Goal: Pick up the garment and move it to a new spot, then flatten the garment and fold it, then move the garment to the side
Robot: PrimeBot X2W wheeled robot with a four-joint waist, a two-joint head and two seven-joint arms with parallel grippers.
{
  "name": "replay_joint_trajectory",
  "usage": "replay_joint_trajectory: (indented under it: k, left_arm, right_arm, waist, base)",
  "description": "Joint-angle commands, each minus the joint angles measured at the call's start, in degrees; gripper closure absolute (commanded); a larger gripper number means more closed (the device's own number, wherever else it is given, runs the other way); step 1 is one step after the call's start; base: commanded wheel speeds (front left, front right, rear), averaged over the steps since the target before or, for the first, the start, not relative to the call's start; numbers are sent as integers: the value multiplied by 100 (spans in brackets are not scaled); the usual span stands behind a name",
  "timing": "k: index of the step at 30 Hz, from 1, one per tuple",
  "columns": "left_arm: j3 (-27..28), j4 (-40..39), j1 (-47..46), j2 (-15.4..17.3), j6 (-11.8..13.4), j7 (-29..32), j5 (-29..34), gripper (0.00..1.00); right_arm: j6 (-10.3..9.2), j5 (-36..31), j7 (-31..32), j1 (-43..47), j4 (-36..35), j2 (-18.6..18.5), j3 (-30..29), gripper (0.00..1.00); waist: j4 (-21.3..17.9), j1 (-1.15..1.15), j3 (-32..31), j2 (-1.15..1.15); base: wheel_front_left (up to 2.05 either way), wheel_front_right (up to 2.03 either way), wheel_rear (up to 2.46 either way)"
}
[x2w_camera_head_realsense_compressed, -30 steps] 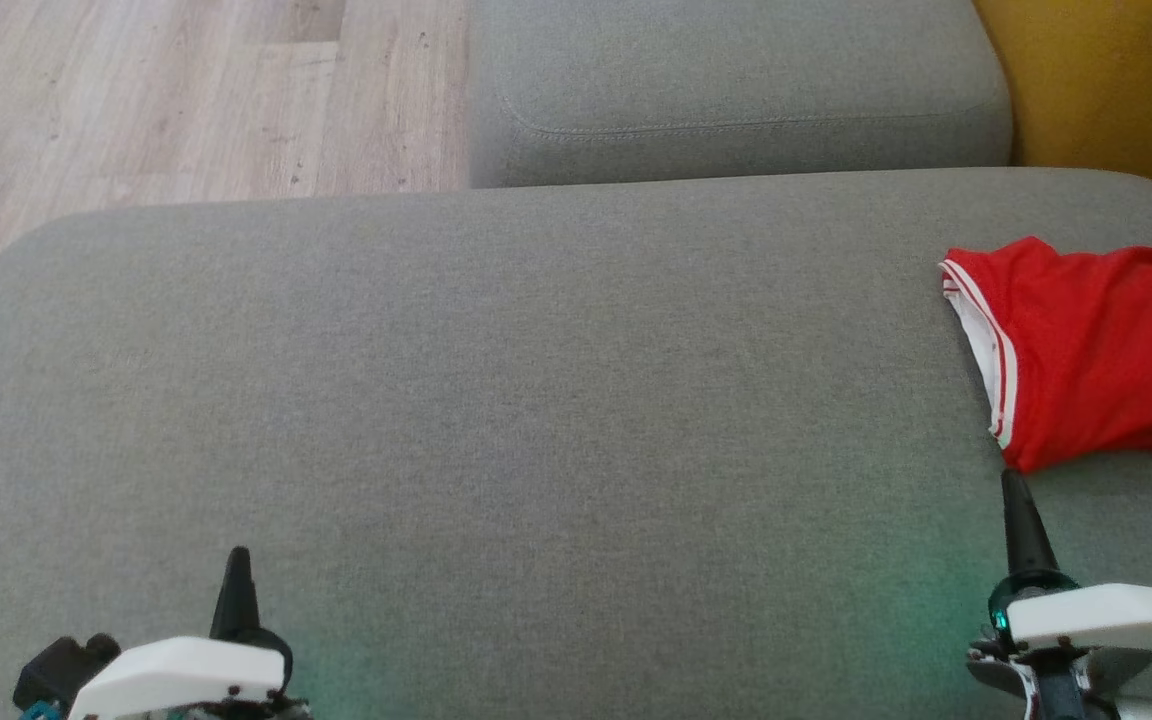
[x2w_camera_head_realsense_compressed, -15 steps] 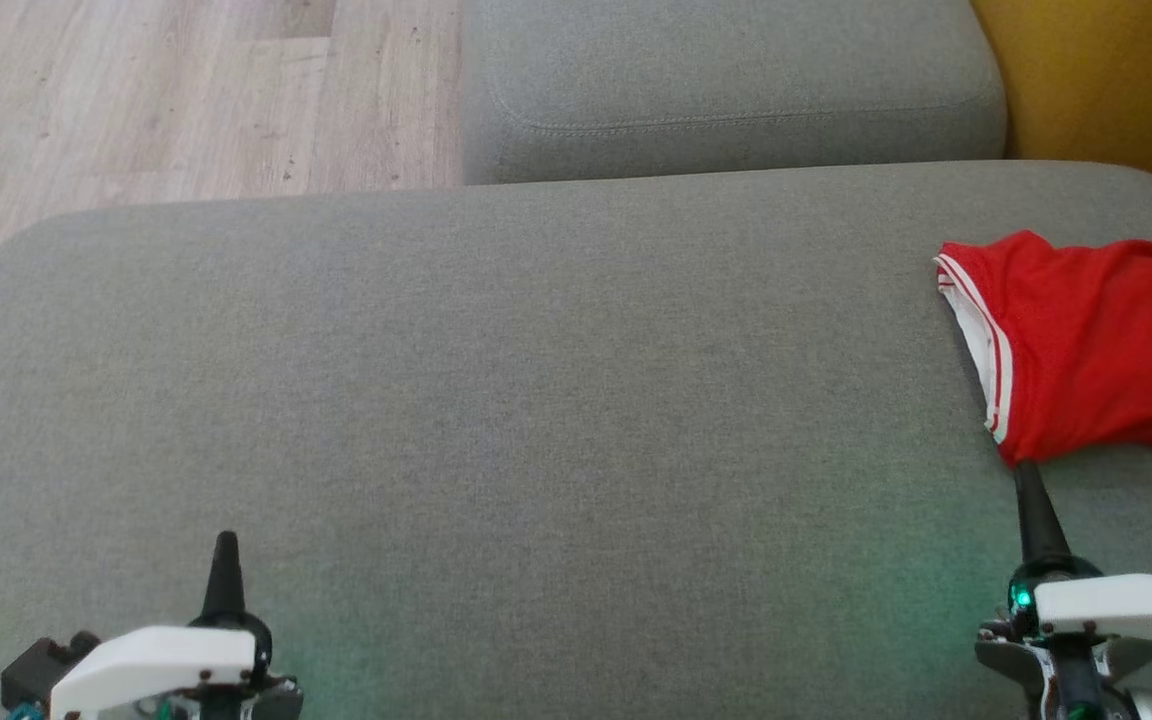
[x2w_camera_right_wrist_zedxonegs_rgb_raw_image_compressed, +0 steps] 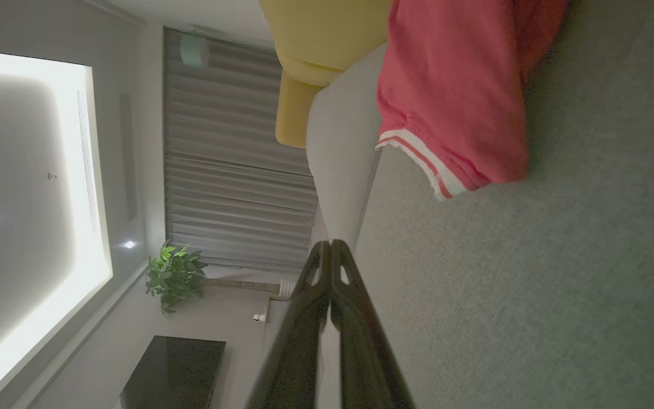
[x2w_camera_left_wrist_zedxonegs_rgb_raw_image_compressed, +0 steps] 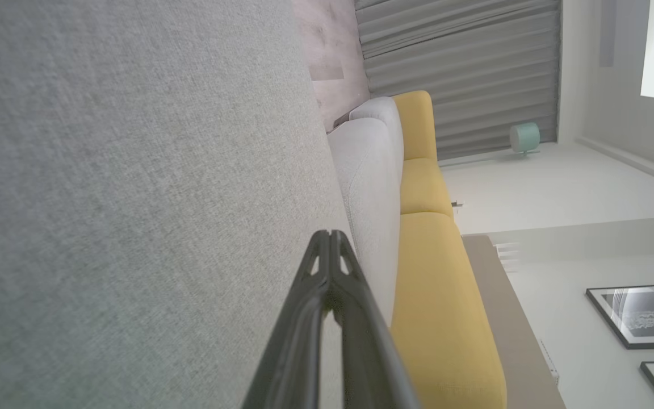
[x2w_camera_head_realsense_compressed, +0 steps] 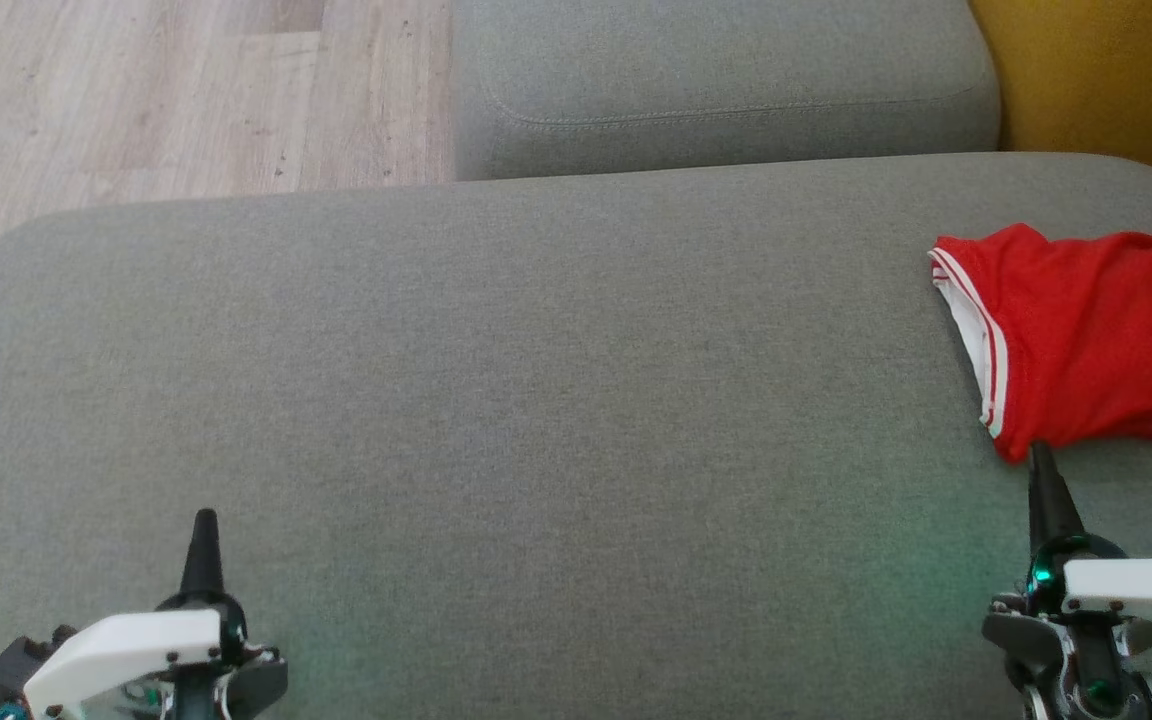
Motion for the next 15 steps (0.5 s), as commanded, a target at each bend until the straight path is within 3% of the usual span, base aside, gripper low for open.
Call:
replay_joint_trajectory:
  k: [1,15]
  left_arm:
    - [246,-150,-332,3,-73,37,-103,100]
    - [681,-65,-477,-196,-365,250,-650,100]
  right_arm:
    - [-4,153,35,-315,-175,-123,67,100]
    - [-4,1053,154,-478,-118,-120,-32,100]
  waist:
    - [-3,0,2,0]
    - [-48,0,37,0]
  base:
    - [0,0,0]
    - [0,0,0]
